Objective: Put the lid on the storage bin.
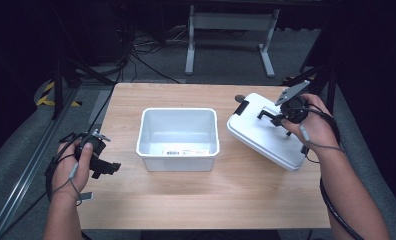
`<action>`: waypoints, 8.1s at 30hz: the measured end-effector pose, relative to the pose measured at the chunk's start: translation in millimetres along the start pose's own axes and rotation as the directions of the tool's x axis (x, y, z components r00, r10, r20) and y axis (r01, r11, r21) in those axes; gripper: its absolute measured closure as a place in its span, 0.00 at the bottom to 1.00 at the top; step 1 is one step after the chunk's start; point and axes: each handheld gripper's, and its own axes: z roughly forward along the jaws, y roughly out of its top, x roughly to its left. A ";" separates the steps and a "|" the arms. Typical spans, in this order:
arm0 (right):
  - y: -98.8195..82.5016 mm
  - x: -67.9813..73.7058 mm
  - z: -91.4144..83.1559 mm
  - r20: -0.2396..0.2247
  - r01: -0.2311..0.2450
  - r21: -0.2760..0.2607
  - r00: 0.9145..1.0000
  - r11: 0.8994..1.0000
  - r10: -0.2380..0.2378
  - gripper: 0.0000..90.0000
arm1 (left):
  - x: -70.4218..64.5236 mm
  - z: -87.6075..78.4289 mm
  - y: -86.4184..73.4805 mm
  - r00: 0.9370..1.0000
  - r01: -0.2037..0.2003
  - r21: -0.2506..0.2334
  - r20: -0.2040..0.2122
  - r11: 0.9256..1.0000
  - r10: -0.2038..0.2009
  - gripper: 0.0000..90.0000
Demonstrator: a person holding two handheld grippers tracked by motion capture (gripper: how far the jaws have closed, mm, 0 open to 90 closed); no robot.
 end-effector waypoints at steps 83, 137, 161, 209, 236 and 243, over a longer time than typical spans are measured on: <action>208.1 125.1 54.6 -0.222 0.458 -0.172 0.845 0.872 -0.487 0.94 | 1.9 -2.9 -11.5 1.000 0.004 -0.001 0.004 1.000 -0.004 0.19; 198.4 119.9 73.3 -0.342 0.286 -0.244 0.869 0.927 -0.358 0.62 | 2.5 -3.3 -10.8 1.000 0.011 -0.003 0.006 1.000 -0.011 0.19; 113.9 58.2 3.5 -0.257 0.043 -0.306 0.958 0.951 -0.126 0.56 | -0.9 0.0 -7.0 1.000 0.007 0.010 0.007 1.000 -0.007 0.19; -80.5 -8.8 64.7 -0.083 -0.229 -0.173 0.972 0.958 0.218 0.44 | 5.6 16.4 -6.7 0.998 0.034 -0.001 -0.046 0.999 -0.034 0.20; -124.5 -0.9 118.1 -0.099 -0.332 -0.071 0.941 0.941 0.325 0.40 | 6.0 28.3 -0.3 1.000 0.026 0.022 -0.011 0.999 -0.026 0.19; -141.4 -5.3 120.9 -0.062 -0.376 -0.093 0.926 0.922 0.372 0.40 | 8.1 32.1 3.5 0.997 0.065 -0.004 -0.041 0.998 -0.065 0.20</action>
